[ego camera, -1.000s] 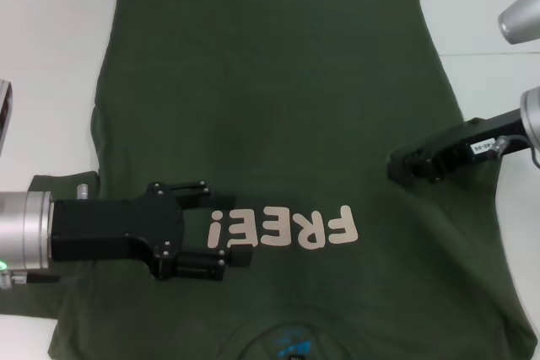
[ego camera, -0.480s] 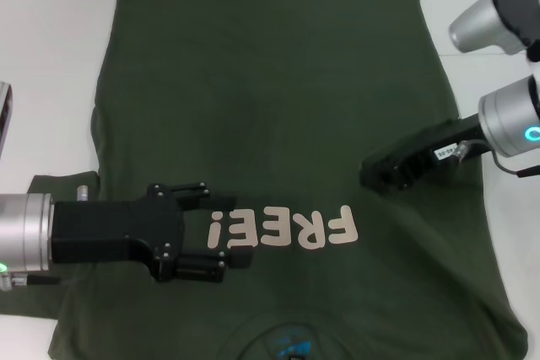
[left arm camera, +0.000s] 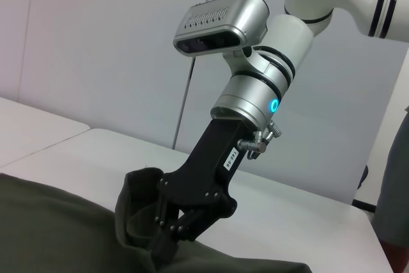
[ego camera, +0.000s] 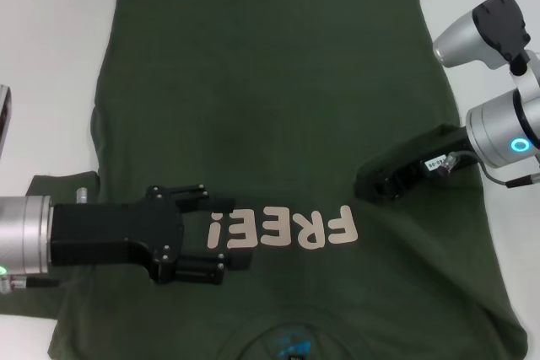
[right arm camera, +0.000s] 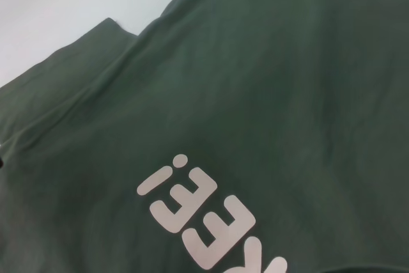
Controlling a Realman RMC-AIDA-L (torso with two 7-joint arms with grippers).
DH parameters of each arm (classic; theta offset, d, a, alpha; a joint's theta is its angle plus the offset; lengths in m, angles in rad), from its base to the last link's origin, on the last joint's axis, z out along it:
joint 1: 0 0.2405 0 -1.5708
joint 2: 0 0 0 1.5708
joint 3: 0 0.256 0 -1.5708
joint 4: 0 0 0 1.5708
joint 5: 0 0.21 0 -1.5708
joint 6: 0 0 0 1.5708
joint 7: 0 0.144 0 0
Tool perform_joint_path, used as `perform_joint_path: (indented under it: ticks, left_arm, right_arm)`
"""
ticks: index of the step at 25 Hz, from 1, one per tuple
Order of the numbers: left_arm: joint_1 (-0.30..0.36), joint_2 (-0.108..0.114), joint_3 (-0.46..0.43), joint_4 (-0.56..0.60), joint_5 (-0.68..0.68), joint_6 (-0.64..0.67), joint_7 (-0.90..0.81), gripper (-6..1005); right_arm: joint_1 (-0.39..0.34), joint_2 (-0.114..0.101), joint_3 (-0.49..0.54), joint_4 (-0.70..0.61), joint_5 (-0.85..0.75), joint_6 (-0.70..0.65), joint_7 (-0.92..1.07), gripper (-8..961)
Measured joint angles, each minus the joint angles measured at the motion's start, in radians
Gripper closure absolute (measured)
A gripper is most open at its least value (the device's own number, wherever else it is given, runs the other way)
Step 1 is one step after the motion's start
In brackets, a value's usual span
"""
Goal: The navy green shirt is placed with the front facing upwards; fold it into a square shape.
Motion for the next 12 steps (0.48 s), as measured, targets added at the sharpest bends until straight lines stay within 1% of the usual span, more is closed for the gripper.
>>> perform_joint_path:
  ticks: [4, 6, 12]
  left_arm:
    - [0.004, -0.002, 0.000, 0.000, 0.000, -0.002, 0.001, 198]
    - [0.006, -0.003, 0.000, 0.000, 0.000, -0.007, 0.001, 199]
    - [0.009, -0.006, 0.000, 0.000, 0.000, -0.010, 0.002, 200]
  right_arm:
    - [0.008, 0.000, -0.024, 0.004, 0.001, -0.002, 0.000, 954]
    - [0.009, 0.000, -0.036, 0.004, 0.001, 0.001, 0.002, 793]
    - [0.011, 0.000, -0.038, 0.009, 0.006, 0.002, -0.003, 663]
